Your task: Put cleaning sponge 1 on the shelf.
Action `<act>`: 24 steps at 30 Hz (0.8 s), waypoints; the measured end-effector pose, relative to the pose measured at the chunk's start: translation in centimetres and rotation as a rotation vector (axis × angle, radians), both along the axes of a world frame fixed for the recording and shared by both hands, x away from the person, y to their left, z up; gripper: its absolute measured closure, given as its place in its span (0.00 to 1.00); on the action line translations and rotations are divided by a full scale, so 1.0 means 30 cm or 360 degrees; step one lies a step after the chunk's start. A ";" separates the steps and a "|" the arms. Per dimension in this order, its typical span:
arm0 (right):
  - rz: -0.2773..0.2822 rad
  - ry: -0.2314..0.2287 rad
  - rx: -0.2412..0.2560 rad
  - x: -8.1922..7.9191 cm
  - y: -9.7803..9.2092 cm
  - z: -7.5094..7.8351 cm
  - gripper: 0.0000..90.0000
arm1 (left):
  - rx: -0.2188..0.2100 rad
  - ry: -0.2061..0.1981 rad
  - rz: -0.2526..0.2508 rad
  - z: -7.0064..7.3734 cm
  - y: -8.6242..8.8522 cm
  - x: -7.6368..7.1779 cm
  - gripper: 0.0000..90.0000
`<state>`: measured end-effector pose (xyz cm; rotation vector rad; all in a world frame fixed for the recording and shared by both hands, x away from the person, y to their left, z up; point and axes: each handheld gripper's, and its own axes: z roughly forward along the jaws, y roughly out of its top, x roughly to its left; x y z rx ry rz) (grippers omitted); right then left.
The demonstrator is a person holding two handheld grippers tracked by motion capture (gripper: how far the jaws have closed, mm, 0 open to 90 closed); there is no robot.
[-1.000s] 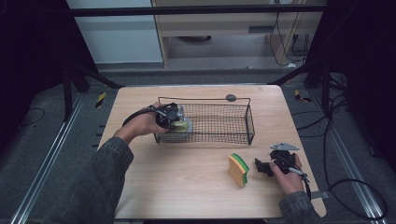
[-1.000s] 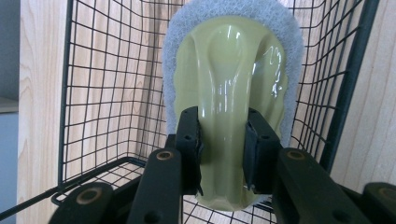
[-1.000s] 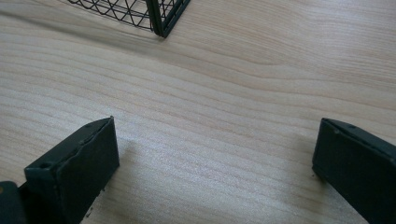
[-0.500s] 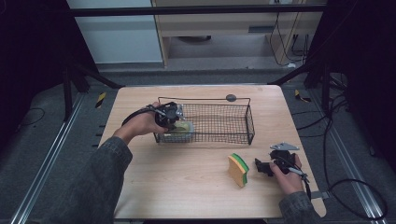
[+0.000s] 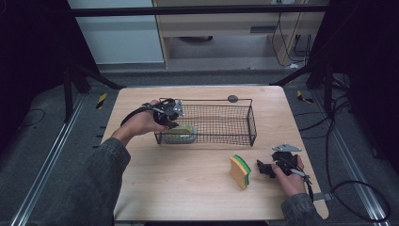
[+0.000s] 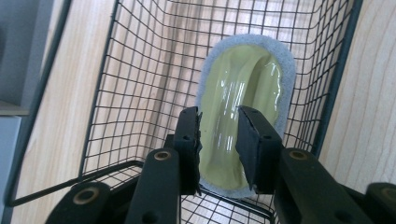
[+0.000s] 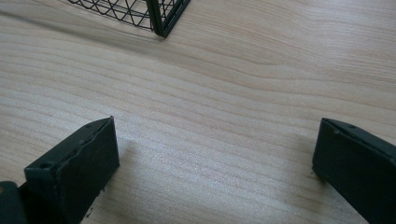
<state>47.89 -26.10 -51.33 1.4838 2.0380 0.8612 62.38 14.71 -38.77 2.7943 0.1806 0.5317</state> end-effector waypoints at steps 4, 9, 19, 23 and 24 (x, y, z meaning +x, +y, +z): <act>0.0000 0.0000 0.0000 0.000 0.000 0.000 0.01 | -0.0020 -0.0014 0.0015 0.009 0.004 -0.002 0.77; 0.0000 0.0000 0.0000 0.000 0.000 0.000 0.01 | -0.0025 -0.0029 0.0020 0.017 0.003 -0.006 0.77; 0.0001 0.0001 0.0002 0.000 0.000 0.000 0.01 | -0.0078 -0.0091 0.0065 0.033 0.000 -0.022 0.75; 0.0001 0.0002 0.0003 0.000 0.000 0.000 0.01 | -0.0110 -0.0115 0.0106 0.041 0.004 -0.030 0.70; 0.0001 0.0002 0.0003 0.000 0.000 0.000 0.01 | -0.0128 -0.0124 0.0119 0.043 0.005 -0.033 0.68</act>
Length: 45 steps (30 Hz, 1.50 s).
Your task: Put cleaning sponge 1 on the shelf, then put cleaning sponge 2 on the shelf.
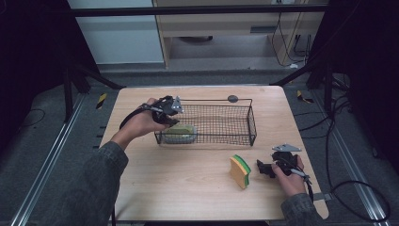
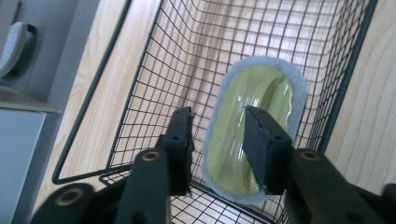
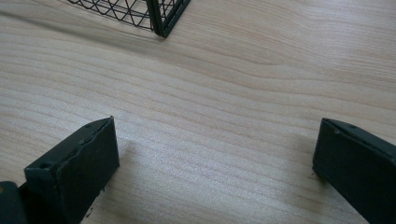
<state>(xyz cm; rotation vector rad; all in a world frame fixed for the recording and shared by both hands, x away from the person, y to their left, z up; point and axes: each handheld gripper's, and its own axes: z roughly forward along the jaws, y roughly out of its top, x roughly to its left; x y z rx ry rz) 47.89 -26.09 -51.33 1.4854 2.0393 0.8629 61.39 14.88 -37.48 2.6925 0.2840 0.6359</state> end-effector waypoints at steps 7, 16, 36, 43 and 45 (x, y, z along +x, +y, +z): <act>-0.0009 0.0002 0.0012 0.000 0.002 0.001 0.01 | -0.0176 -0.0052 0.0195 0.021 0.015 -0.029 0.30; -0.0019 0.0004 0.0014 0.000 0.004 0.001 0.00 | -0.0493 -0.0071 0.0397 0.045 0.057 -0.139 0.07; 0.0049 0.0123 -0.0041 -0.018 0.009 0.041 0.15 | -0.0741 -0.0023 0.0930 -0.312 0.316 -0.403 0.05; 0.0078 0.0207 -0.0094 -0.059 0.021 0.113 0.21 | -0.0727 0.0110 0.0994 -0.383 0.338 -0.368 0.06; 0.0091 0.0233 -0.0105 -0.076 0.020 0.140 0.23 | -0.0702 0.0123 0.0995 -0.393 0.337 -0.369 0.06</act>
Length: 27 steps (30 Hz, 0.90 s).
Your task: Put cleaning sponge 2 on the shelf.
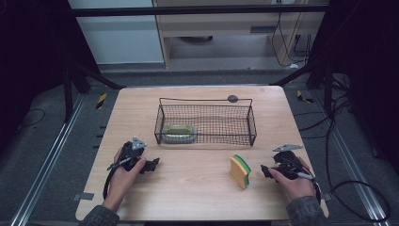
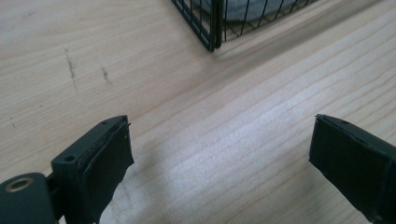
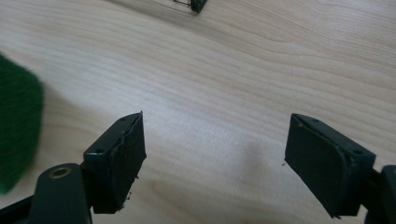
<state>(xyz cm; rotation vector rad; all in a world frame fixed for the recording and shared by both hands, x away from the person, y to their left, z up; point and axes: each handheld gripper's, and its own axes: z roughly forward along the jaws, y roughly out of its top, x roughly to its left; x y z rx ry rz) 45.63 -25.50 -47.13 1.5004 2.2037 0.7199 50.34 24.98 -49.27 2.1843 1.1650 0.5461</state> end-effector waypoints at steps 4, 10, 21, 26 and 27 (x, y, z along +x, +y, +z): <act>0.0034 0.0043 -0.0006 -0.029 0.005 0.065 0.25 | 0.0013 0.0017 0.0001 -0.011 -0.002 0.000 0.05; 0.0074 0.0033 0.0005 -0.051 0.023 0.211 0.30 | -0.0064 0.0051 -0.0009 -0.035 0.008 0.012 0.02; 0.0215 0.0060 -0.0030 -0.035 0.149 0.403 0.23 | -0.0118 -0.0017 -0.0018 -0.053 0.018 0.011 0.00; 0.0264 0.0111 -0.0014 -0.019 0.210 0.426 0.21 | -0.0127 -0.0024 -0.0012 -0.054 0.017 0.012 0.00; 0.0276 0.0122 -0.0014 -0.016 0.220 0.425 0.21 | -0.0127 -0.0024 -0.0012 -0.054 0.016 0.012 0.00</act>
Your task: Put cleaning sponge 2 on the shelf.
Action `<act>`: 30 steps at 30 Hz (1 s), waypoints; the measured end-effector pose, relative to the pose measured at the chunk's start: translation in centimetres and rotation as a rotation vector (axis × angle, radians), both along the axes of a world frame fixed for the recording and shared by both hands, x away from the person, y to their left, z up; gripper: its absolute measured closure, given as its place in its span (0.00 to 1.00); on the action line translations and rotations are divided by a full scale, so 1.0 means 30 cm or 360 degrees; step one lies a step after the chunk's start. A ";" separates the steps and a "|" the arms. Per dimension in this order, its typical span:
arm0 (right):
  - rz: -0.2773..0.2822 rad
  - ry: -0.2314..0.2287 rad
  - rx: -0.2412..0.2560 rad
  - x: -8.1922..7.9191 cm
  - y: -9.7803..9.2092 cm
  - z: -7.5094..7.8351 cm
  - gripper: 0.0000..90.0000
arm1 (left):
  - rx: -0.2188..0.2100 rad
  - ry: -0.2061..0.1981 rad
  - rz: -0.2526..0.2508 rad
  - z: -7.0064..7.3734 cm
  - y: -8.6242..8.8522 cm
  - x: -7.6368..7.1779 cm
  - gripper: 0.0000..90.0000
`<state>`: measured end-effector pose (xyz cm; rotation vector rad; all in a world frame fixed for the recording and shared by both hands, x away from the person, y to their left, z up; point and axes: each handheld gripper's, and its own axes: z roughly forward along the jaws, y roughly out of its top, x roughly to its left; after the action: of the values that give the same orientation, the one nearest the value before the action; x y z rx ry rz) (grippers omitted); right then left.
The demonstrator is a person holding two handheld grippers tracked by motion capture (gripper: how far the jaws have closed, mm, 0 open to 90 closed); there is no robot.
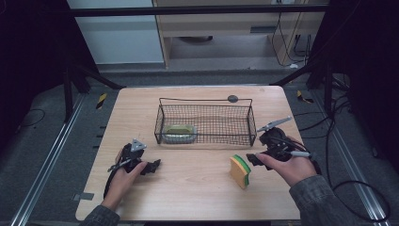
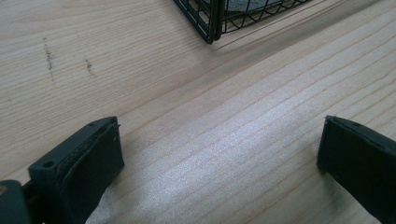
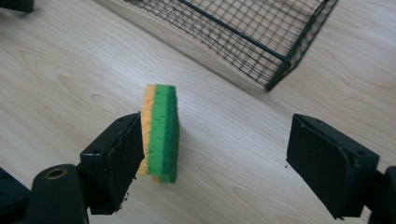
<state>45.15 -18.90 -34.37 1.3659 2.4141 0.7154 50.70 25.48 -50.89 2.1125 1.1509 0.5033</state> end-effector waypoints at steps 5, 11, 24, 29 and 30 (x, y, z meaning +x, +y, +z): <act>0.0059 0.0020 -0.0008 0.006 0.050 -0.006 0.20 | 0.0004 -0.0002 -0.0001 0.000 0.000 0.001 0.00; 0.0097 0.0053 -0.0020 0.008 0.095 -0.019 0.21 | 0.0003 -0.0002 -0.0003 0.000 0.000 0.001 0.00; 0.0142 0.0132 -0.0082 0.029 0.153 -0.091 0.23 | -0.0002 0.0001 -0.0005 0.000 0.000 0.003 0.00; 0.0145 0.0186 -0.0119 0.044 0.162 -0.138 0.25 | 0.0006 0.0004 -0.0013 0.001 0.001 0.004 0.00; 0.0145 0.0198 -0.0131 0.049 0.162 -0.151 0.25 | 0.0006 0.0004 -0.0013 0.001 0.001 0.004 0.00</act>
<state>46.63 -14.03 -38.89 1.3123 2.5860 0.5607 50.81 25.52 -50.86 2.1212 1.1431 0.4993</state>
